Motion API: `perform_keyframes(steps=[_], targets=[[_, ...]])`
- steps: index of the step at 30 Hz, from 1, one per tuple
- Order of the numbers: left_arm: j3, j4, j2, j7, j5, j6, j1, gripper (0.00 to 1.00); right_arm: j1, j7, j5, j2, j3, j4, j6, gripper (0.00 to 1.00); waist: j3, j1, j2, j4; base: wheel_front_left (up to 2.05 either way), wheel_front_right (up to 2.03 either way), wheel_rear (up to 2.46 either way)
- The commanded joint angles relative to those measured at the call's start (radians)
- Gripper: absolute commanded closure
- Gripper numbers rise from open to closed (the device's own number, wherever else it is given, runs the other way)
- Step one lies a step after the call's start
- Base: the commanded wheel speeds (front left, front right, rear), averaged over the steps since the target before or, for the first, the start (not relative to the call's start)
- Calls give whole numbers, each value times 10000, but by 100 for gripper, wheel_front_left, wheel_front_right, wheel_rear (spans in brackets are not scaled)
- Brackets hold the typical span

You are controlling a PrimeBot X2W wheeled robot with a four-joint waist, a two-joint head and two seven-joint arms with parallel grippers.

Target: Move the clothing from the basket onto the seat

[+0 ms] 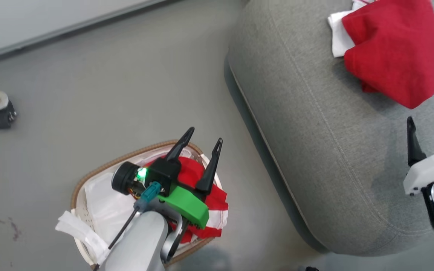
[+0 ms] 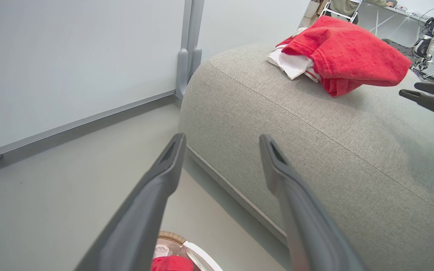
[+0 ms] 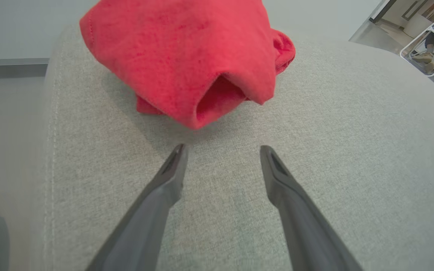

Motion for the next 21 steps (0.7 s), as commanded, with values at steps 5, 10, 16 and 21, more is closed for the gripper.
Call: perform_keyframes(steps=[5,10,16,21], targets=[[64,-87,-17,5,-126,-51,563,0,783,-2,-55,390,-54,-931,-14,0,-1172,0,-1,117,0,0,0],[286,-203,-17,5,-278,-51,983,0,1157,-2,5,798,152,-1894,-14,0,-1675,0,-1,480,0,0,0],[799,-241,-12,5,-440,96,1476,0,1406,-2,149,1310,651,-2604,-14,0,-2222,0,-1,1170,0,0,0],[1442,-245,-13,5,-483,327,1837,0,1516,-2,435,1637,1011,-2939,-14,0,-2498,0,-1,1797,0,0,0]])
